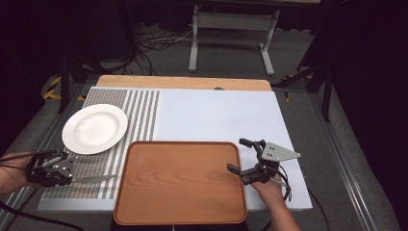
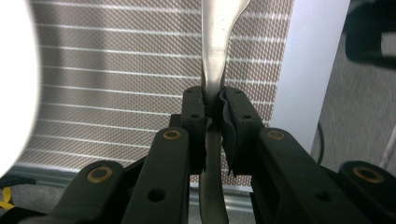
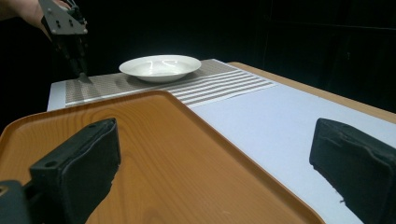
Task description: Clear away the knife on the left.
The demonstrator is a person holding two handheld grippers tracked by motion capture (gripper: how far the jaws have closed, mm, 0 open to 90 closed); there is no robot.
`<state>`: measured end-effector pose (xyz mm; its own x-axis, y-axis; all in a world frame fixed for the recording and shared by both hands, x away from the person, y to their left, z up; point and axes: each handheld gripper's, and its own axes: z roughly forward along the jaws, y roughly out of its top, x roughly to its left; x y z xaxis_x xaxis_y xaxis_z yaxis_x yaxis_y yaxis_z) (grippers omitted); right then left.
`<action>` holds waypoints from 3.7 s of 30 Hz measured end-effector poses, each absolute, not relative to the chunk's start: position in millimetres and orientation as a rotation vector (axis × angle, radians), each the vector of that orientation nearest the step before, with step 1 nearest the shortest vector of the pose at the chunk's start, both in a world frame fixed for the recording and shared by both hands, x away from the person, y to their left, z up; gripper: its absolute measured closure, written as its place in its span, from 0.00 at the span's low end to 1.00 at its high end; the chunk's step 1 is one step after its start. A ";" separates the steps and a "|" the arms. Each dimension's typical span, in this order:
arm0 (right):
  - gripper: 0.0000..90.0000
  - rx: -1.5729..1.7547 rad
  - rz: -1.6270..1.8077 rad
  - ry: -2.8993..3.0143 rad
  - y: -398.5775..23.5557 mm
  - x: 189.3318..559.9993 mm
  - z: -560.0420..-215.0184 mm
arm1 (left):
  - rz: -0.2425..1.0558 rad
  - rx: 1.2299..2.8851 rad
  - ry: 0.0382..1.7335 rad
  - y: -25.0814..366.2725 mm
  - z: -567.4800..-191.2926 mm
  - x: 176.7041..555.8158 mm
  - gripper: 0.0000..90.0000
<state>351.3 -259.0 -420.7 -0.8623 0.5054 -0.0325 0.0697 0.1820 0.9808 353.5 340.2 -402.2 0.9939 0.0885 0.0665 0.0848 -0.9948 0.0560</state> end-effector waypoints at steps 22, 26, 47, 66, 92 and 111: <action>0.03 0.551 1.732 2.102 -261.9 351.3 -419.3 | -0.018 2.728 0.643 317.6 -357.8 364.3 0.89; 0.03 0.554 1.733 2.100 -262.8 351.2 -419.1 | -0.044 2.689 0.675 315.2 -357.3 365.6 0.89; 0.03 0.564 1.736 2.094 -265.2 351.6 -418.6 | -0.150 2.474 0.873 295.0 -356.3 372.9 0.89; 0.03 0.556 1.738 2.087 -266.5 350.2 -417.3 | -0.237 2.344 0.905 250.6 -369.0 363.6 0.89; 0.03 0.553 1.741 2.086 -267.8 349.8 -416.8 | -0.346 2.245 0.908 207.7 -395.0 359.2 0.89; 0.03 0.550 1.746 2.087 -268.4 349.8 -416.4 | -0.325 2.357 1.013 190.9 -412.8 356.0 0.89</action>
